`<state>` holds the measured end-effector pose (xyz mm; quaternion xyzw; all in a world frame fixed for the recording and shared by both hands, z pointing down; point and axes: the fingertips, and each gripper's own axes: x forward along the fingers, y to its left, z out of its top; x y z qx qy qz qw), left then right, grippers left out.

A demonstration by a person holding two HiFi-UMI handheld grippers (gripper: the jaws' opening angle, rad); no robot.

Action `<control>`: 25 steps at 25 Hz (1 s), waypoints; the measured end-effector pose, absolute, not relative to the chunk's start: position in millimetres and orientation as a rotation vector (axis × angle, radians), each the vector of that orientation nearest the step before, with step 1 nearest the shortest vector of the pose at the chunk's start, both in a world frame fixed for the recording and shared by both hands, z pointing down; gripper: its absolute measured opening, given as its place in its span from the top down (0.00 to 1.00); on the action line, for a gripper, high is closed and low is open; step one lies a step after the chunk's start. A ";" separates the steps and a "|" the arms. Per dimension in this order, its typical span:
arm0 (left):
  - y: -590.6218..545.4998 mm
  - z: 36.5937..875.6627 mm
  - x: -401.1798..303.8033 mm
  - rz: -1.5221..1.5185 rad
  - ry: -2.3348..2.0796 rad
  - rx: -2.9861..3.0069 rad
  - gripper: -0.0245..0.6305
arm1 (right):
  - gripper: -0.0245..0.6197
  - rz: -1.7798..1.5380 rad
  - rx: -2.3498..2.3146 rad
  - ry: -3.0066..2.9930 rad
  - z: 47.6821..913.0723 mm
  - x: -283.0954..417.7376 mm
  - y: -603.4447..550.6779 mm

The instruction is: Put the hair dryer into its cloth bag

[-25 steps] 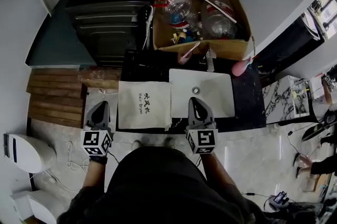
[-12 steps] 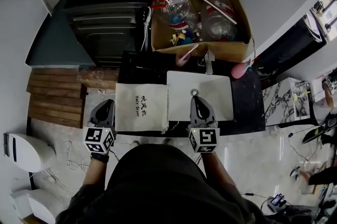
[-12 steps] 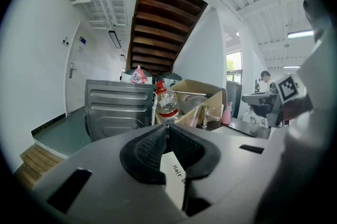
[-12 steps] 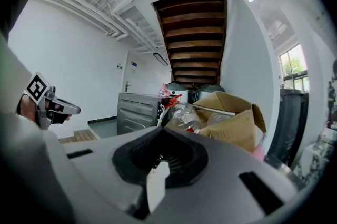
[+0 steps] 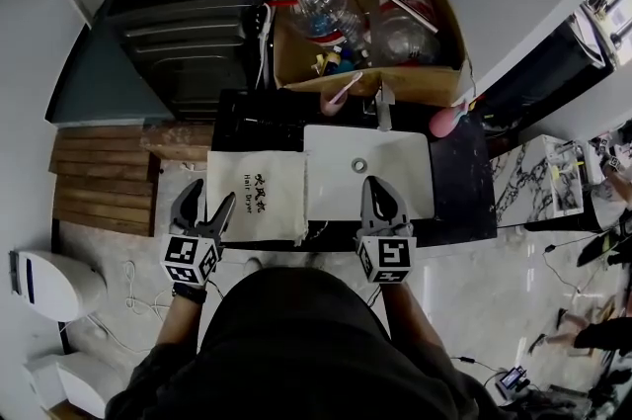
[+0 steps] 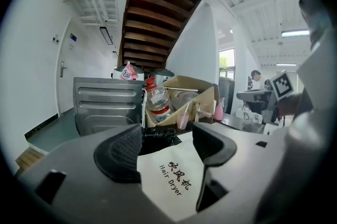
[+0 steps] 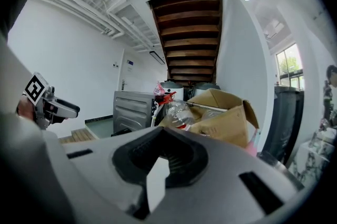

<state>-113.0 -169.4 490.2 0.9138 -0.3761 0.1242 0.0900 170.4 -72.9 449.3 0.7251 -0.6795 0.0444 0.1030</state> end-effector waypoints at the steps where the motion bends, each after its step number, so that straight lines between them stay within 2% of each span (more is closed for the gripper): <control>1: -168.8 491.4 -111.0 0.381 -1.110 2.716 0.50 | 0.96 0.131 2.142 -2.005 448.9 172.1 -72.6; 10: -151.9 522.2 -67.3 0.529 -0.959 2.699 0.53 | 0.96 0.142 2.177 -1.973 450.1 195.8 -55.7; 25: -105.9 617.5 33.2 0.867 -0.670 2.625 0.53 | 0.96 0.246 2.300 -1.742 471.4 290.9 22.9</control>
